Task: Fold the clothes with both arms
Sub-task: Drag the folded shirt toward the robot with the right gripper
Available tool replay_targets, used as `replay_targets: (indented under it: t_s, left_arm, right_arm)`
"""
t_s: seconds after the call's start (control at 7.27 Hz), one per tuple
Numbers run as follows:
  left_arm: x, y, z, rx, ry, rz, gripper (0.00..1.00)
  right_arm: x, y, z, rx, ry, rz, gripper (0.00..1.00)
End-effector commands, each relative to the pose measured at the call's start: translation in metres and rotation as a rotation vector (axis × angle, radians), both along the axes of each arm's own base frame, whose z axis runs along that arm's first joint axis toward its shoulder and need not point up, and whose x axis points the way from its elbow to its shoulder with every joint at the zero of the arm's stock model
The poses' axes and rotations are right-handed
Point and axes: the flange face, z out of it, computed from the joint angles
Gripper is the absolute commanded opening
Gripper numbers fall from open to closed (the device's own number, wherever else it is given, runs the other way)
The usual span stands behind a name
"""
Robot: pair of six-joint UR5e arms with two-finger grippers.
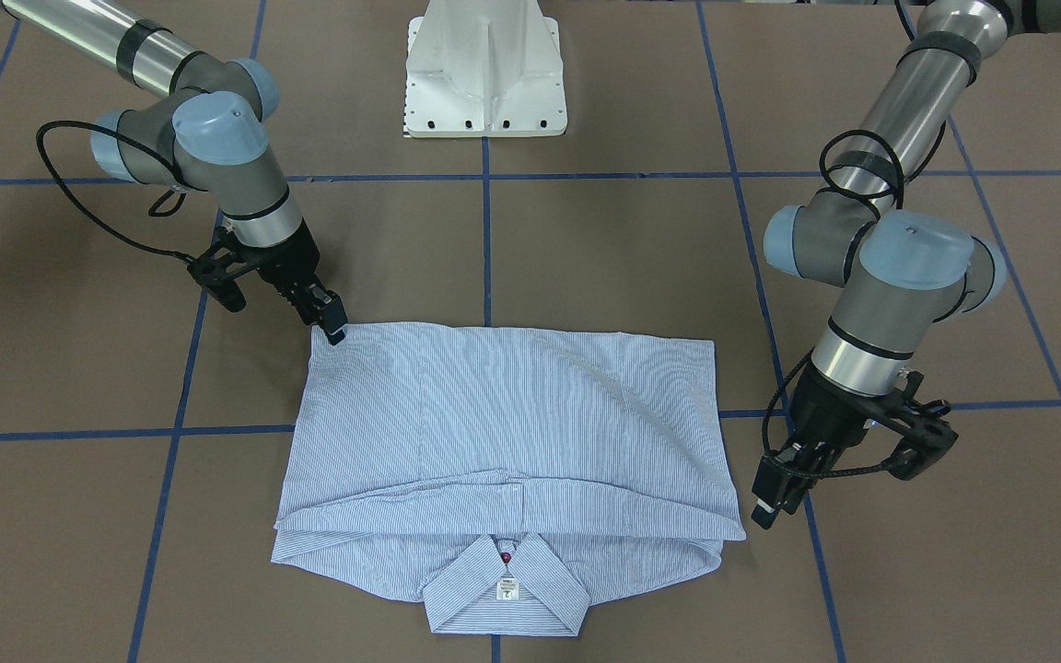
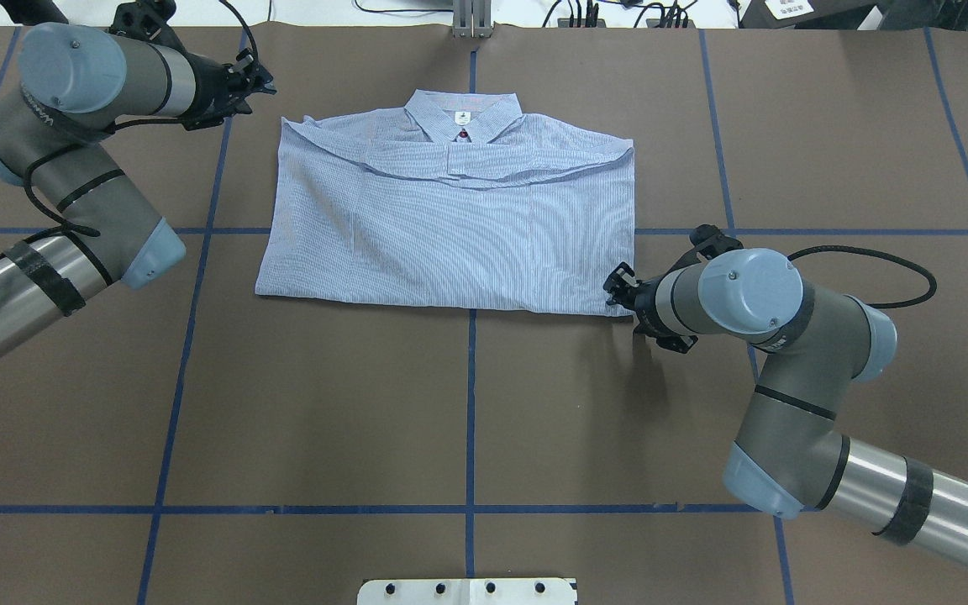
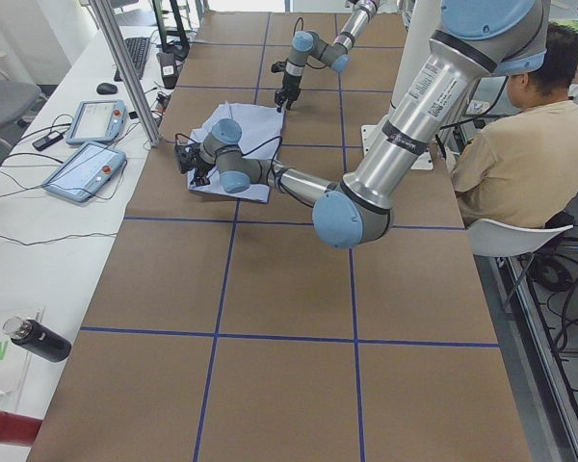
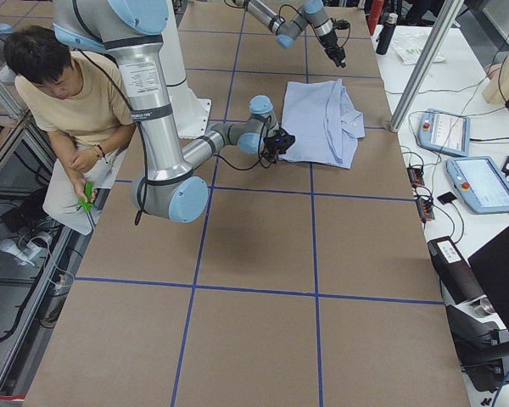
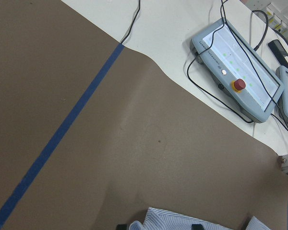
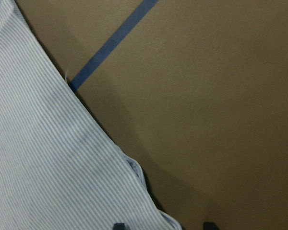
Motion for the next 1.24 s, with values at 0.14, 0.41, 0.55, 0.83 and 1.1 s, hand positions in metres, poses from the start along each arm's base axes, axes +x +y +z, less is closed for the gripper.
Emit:
replay_targets:
  t_s: [0.14,0.41,0.55,0.83,1.1]
  left_arm:
    - [0.001,0.001,0.002,-0.002,-0.003,0.002,0.54]
    - [0.000,0.001,0.001,0.001,-0.002,0.000,0.54]
    - [0.000,0.001,-0.003,0.006,0.004,0.001,0.54]
    - [-0.012,0.018,-0.031,0.054,0.050,0.005,0.54]
    - [-0.016,0.040,-0.067,0.110,0.101,0.022,0.54]
  right_arm:
    - [0.005,0.003,-0.017,0.008,-0.027,-0.007,0.00]
    - [0.013,0.005,-0.023,0.009,-0.041,-0.013,0.00]
    - [0.037,0.022,-0.015,0.007,-0.044,-0.019,0.00]
    - [0.062,0.099,-0.005,-0.001,-0.051,-0.126,0.00]
    - [0.068,0.176,-0.004,-0.083,-0.077,-0.319,0.00]
